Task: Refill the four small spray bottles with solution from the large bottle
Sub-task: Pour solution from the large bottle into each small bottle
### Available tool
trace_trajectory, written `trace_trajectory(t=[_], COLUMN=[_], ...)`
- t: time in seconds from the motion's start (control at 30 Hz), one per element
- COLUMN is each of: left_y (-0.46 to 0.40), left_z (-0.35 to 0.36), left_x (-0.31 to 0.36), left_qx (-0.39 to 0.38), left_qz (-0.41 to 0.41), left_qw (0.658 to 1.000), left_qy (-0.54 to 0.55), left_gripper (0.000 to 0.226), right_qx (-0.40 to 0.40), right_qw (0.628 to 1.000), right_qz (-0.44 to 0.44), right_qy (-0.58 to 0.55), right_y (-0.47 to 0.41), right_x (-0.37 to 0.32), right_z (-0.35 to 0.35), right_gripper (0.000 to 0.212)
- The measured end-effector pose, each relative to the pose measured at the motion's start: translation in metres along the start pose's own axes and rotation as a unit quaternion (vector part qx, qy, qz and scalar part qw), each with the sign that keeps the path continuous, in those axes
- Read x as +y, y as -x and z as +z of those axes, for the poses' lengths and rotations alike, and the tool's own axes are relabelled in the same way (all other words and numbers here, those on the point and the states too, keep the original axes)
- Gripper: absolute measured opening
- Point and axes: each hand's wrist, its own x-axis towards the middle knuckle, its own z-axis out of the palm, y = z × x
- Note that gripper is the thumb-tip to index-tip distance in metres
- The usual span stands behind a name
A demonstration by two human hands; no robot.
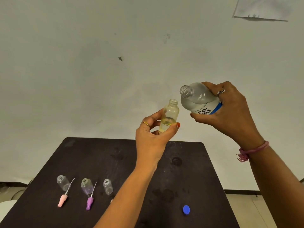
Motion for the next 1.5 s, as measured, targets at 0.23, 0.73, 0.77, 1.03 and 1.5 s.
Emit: trace_trajectory(t=[0.23,0.73,0.77,1.03,1.5], left_y=[0.003,0.005,0.005,0.003,-0.005], left_z=[0.004,0.008,0.008,0.010,0.012], left_x=[0.001,0.002,0.002,0.002,-0.002], left_qx=[0.000,-0.016,-0.016,-0.022,-0.020], left_qz=[0.003,0.000,0.000,0.000,-0.001], left_qw=[1.000,1.000,1.000,1.000,1.000], left_qy=[-0.004,-0.001,0.000,-0.001,0.001], left_gripper=[0.040,0.043,0.043,0.041,0.042], right_qx=[-0.002,-0.001,-0.001,-0.008,-0.005], right_qw=[1.000,0.997,0.997,0.996,0.993], right_qz=[-0.024,-0.044,-0.044,-0.048,-0.063], right_qy=[0.015,0.065,0.066,0.081,0.100], right_y=[0.002,0.005,0.005,0.002,-0.005], right_x=[-0.001,0.003,0.003,0.003,0.005], right_z=[-0.010,-0.017,-0.017,-0.018,-0.014], right_gripper=[0.074,0.075,0.075,0.077,0.077])
